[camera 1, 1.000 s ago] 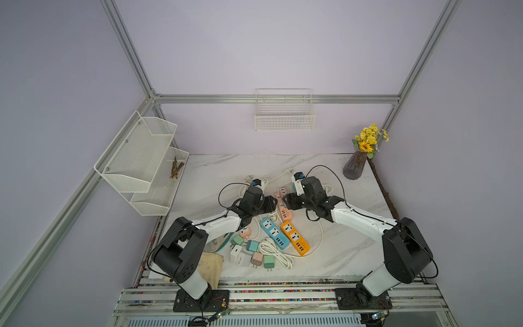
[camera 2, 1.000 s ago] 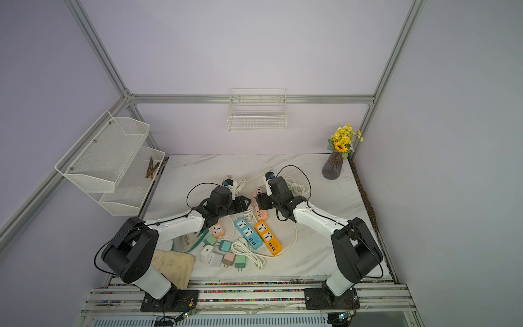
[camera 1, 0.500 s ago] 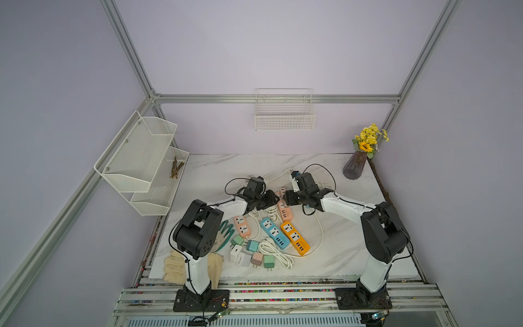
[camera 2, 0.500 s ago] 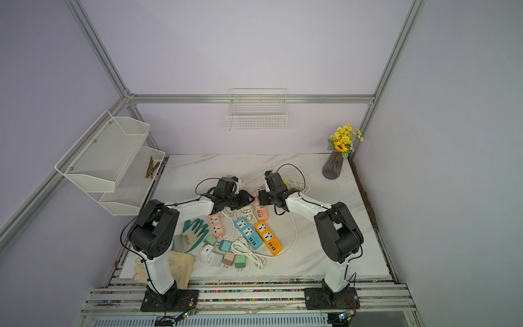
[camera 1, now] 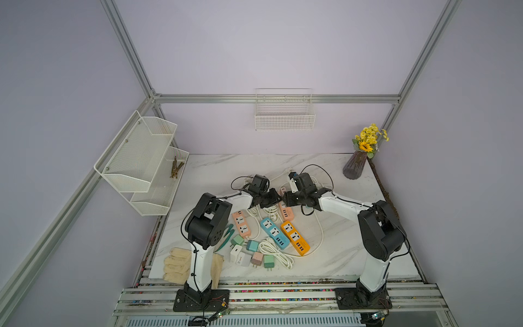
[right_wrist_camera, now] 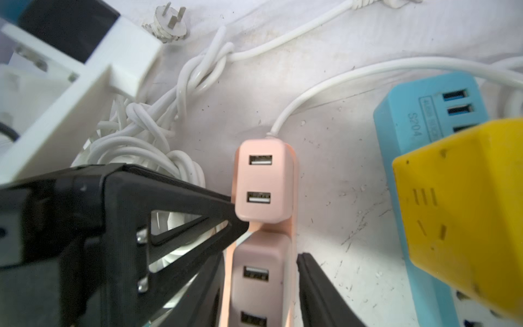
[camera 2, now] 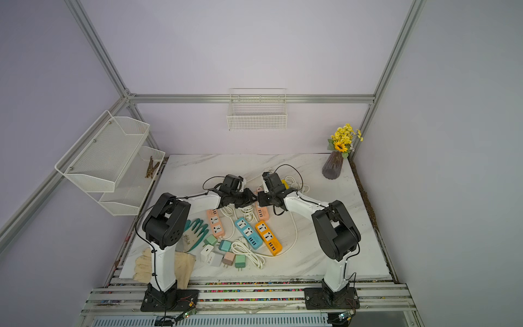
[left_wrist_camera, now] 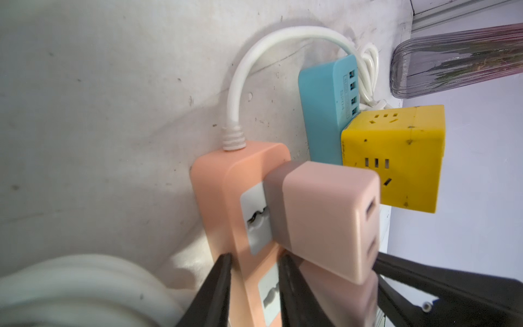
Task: Pull the plug off the socket
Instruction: Remove the plug from the socket.
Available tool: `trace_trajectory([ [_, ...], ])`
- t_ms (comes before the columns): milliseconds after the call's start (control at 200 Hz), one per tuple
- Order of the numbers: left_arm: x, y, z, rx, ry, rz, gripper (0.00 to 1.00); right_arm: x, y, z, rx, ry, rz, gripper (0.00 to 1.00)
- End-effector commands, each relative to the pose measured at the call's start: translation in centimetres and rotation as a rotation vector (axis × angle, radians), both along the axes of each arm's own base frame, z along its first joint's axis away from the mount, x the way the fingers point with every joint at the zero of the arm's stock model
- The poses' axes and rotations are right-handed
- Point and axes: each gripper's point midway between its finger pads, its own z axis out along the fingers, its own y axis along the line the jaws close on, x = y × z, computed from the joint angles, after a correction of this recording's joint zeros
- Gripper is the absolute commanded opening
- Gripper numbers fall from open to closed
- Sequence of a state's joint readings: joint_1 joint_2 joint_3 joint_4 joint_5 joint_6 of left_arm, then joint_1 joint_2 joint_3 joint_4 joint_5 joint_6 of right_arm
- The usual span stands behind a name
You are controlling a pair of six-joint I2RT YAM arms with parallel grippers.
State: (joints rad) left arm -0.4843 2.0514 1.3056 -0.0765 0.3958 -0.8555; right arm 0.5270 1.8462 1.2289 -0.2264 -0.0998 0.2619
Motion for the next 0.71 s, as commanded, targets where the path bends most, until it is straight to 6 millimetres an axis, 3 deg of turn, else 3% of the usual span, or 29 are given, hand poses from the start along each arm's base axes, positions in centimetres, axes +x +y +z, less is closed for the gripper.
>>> trace_trajectory([
  [0,-2.7,2.3,-5.2,0.120,0.172,0.022,0.29,-0.1,0.6,0.1,-0.053,-0.016,0.022,0.47],
  [240,-3.8,3.4,-7.9,0.158,0.245,0.031,0.27,-0.2,0.9,-0.3,-0.197,-0.055,0.012,0.46],
  [325,-4.0,3.9,-8.6,0.159,0.271,0.042,0.26,-0.2,0.9,-0.4,-0.246,-0.065,0.004,0.39],
  [560,-4.2,4.8,-9.8,0.169,0.297,0.063,0.24,0.4,-1.1,-0.9,-0.347,-0.079,-0.089,0.33],
  [700,-4.4,4.9,-10.5,0.171,0.311,0.064,0.24,-0.4,0.9,-0.4,-0.248,-0.061,-0.024,0.29],
])
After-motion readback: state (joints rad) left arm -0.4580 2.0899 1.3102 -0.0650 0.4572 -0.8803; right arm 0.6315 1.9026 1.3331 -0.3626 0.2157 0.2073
